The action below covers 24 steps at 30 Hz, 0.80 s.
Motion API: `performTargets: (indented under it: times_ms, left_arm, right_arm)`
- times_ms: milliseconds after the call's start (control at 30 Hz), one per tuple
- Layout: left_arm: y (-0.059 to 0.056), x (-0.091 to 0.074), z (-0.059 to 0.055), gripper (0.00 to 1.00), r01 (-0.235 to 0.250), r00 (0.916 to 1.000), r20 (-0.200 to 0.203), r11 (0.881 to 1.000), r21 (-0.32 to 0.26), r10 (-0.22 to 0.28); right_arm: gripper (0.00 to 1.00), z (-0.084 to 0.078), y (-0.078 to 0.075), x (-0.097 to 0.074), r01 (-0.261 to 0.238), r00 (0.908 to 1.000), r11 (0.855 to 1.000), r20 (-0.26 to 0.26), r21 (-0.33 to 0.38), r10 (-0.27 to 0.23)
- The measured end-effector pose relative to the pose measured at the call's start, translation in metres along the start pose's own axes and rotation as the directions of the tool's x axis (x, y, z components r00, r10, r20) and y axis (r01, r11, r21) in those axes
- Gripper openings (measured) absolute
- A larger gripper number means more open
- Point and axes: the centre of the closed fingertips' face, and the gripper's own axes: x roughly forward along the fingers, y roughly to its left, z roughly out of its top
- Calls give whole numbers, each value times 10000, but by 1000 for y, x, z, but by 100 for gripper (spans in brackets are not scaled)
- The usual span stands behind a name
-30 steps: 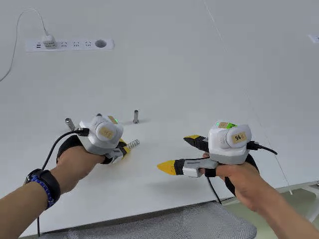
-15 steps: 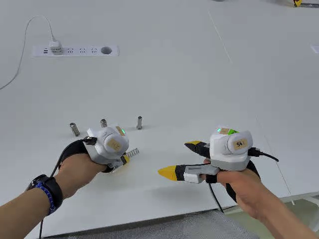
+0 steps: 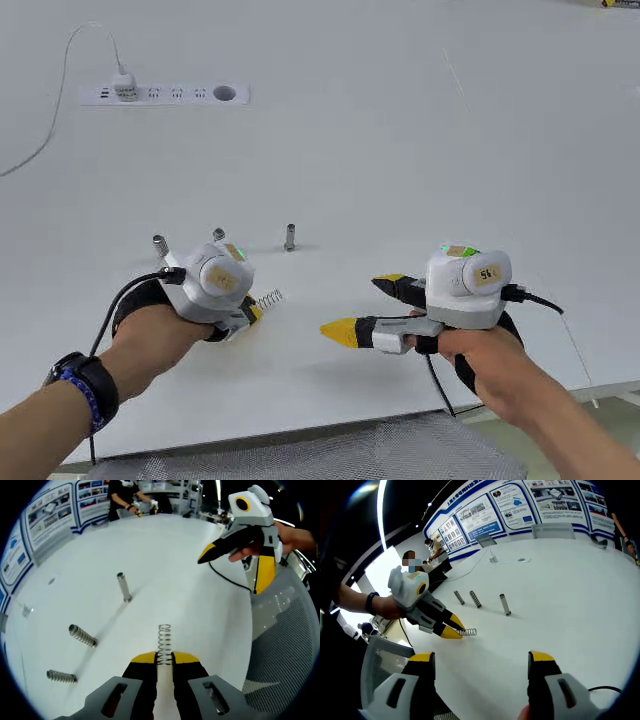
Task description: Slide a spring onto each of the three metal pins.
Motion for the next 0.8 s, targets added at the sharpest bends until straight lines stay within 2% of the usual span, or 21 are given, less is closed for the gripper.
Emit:
performTargets:
  times_ms: [133, 233, 400, 567, 800]
  left_arm:
    - [-4, -9, -1, 10, 48, 9999, 148, 9999, -164, -46]
    - [-7, -16, -5, 10, 37, 9999, 136, 10000, 52, -37]
    - [-7, -31, -12, 10, -30, 9994, 357, 9992, -392, 44]
    - [-9, -43, -20, 10, -108, 9990, 430, 9983, -580, 133]
    - [-11, -60, -22, 10, -192, 9978, 621, 9974, -692, 235]
  right_arm:
    - [76, -1, 4, 3, -88, 9999, 10000, -92, 28, 88]
    - [76, -3, 8, 6, -178, 9997, 9998, -161, 85, 180]
    - [75, -2, 17, 10, -362, 9991, 9993, -205, 69, 363]
    - [74, -1, 25, 17, -591, 9978, 9982, -290, 35, 592]
    - [69, 5, 43, 29, -1094, 9937, 9940, -227, 26, 1094]
